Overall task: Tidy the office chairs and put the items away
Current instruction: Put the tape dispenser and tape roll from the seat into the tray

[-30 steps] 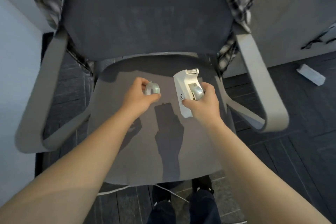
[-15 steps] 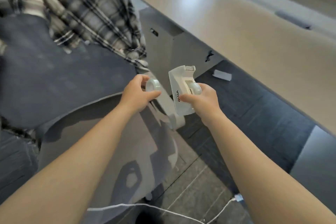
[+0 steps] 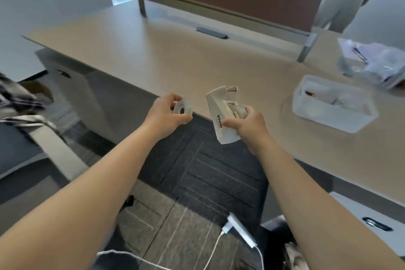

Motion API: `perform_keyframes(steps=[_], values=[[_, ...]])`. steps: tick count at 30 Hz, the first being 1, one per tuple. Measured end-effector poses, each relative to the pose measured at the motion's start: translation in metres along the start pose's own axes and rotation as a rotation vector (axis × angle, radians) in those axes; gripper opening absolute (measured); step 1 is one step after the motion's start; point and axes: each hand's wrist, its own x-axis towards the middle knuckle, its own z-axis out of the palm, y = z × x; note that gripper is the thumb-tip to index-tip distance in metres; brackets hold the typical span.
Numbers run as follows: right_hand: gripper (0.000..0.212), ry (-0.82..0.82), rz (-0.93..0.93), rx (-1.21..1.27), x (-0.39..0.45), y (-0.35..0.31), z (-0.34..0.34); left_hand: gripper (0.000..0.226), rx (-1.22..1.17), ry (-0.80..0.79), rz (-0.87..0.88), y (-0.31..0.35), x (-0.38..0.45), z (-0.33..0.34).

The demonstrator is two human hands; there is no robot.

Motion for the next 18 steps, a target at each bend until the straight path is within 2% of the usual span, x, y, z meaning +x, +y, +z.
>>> perform_keyframes(steps=[2,6,10,18], values=[[0.038,0.036,0.002,0.014,0.007,0.007,-0.050,0.051,0.017,-0.039,0.013,0.028,0.005,0.043],[0.053,0.121,0.012,0.063,0.025,0.019,-0.147,0.054,0.045,-0.113,0.024,0.082,0.019,0.123],[0.053,0.206,0.006,0.091,0.044,0.027,-0.231,0.056,0.066,-0.176,0.041,0.129,0.039,0.185],[0.044,0.440,0.043,0.077,0.087,0.040,-0.319,0.054,0.080,-0.257,0.118,0.188,0.093,0.264]])
